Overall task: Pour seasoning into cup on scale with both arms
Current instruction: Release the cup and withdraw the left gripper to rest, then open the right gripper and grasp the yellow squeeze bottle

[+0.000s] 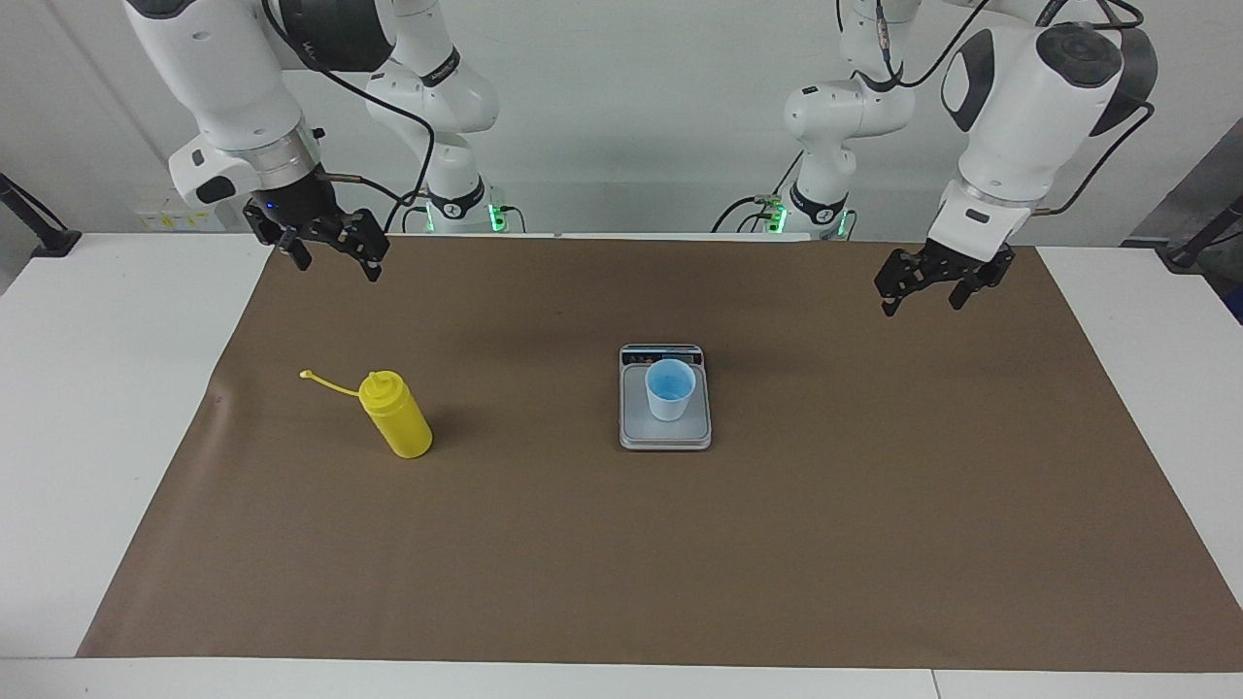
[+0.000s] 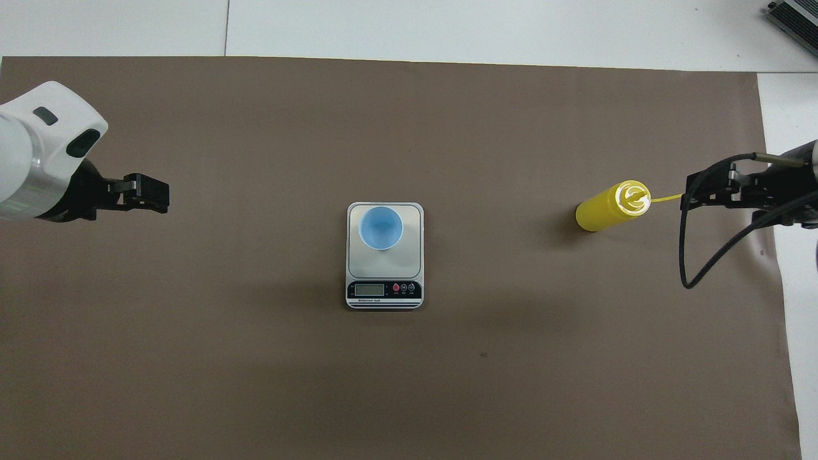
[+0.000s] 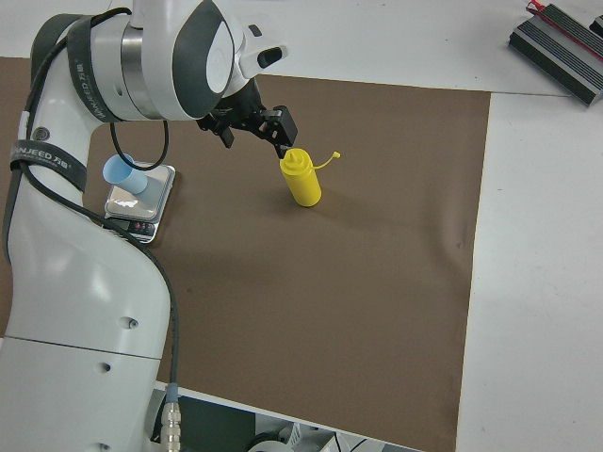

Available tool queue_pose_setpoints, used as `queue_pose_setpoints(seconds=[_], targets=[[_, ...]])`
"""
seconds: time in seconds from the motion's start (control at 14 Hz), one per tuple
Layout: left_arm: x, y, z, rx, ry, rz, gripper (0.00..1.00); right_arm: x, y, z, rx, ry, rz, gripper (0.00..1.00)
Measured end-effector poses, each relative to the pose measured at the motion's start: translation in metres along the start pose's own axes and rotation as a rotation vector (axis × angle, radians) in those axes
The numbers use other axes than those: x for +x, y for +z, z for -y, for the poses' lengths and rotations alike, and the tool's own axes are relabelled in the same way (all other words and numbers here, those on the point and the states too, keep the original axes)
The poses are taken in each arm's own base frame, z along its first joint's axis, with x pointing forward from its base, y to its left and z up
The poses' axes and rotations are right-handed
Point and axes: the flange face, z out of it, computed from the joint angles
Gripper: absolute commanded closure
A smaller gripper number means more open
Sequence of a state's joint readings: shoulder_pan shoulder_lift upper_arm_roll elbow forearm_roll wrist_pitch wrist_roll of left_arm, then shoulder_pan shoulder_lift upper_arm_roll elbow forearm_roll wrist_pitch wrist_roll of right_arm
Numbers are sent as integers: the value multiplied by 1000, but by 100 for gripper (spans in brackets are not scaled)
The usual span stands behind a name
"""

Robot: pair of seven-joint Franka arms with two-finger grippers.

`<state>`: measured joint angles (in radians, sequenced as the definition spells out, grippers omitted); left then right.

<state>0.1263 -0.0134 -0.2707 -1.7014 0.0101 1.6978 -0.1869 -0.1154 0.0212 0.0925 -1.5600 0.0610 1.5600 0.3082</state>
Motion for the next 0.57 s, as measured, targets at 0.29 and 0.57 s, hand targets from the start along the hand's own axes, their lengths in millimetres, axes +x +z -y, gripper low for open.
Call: queue_pose_setpoints(seconds=[0.29, 0.57], targets=[[3, -7, 54, 2, 37, 30, 0, 24, 12, -44, 86, 299, 24, 0], [0, -15, 60, -6, 83, 23, 0, 56, 43, -83, 152, 549, 66, 0]])
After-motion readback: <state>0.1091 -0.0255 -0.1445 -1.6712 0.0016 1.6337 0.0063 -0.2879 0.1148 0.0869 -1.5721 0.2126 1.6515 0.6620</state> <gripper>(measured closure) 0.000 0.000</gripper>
